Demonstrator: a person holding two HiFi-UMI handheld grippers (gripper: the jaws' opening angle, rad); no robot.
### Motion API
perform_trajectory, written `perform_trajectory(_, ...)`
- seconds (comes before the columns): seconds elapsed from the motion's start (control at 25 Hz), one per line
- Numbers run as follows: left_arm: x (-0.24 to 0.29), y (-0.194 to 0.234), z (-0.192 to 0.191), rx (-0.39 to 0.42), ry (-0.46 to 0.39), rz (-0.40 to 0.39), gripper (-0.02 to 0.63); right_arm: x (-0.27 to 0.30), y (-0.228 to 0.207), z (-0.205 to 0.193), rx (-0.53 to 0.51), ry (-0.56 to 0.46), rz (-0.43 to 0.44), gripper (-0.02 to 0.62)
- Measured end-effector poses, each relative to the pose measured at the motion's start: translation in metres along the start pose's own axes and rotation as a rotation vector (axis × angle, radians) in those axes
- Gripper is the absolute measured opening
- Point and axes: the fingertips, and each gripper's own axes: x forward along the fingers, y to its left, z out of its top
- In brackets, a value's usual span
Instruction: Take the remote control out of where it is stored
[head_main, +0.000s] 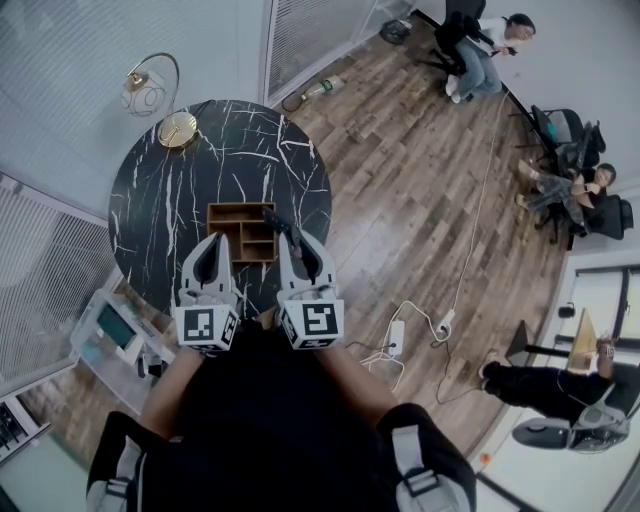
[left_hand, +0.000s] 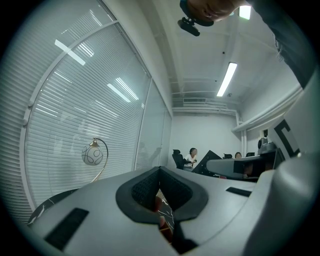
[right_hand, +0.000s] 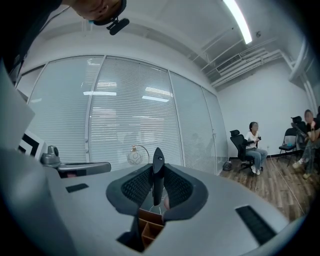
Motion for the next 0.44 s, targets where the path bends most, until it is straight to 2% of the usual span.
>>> perform_trajectory(0.44,-0.0012,-0.0019,0.0002,0.0,0.006,0.004,0.008,-0.0013,-0.0009,-0.0026,-0.015,0.011,0.012,0.071)
